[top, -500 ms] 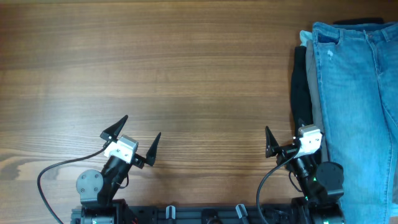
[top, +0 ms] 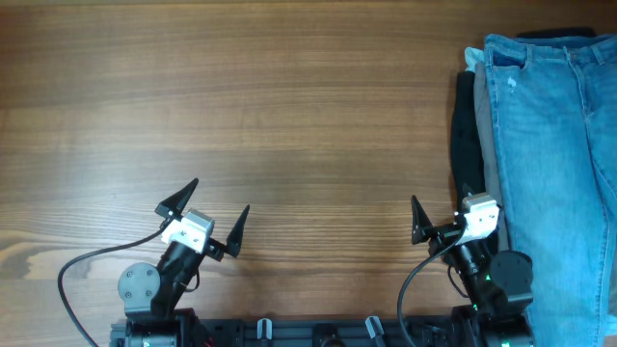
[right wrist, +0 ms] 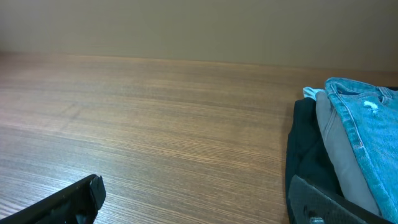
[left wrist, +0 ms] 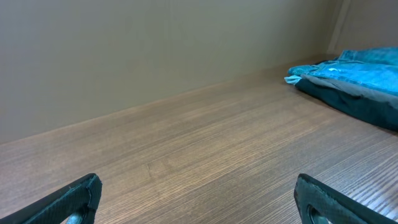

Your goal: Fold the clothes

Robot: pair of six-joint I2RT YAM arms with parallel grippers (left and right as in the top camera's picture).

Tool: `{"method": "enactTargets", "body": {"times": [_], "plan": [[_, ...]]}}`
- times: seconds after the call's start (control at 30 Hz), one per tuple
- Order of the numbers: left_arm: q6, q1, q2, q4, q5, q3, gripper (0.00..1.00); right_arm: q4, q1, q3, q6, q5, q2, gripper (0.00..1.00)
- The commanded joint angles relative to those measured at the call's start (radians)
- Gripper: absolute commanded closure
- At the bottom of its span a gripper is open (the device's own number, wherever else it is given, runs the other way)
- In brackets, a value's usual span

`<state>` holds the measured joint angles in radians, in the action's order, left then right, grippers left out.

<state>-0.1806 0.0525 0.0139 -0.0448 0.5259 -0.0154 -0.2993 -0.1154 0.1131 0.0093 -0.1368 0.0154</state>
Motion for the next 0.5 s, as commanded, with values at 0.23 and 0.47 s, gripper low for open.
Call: {"method": "enactTargets", "body": {"times": [0.23, 0.47], "plan": [[0.006, -0.006, -0.007, 0.004, 0.012, 0.01, 0.0, 0.0, -0.005, -0.001, -0.009, 0.007, -0.006, 0.0], [0.006, -0.006, -0.007, 0.004, 0.012, 0.01, 0.0, 0.0, -0.005, -0.001, -0.009, 0.007, -0.006, 0.0]]}}
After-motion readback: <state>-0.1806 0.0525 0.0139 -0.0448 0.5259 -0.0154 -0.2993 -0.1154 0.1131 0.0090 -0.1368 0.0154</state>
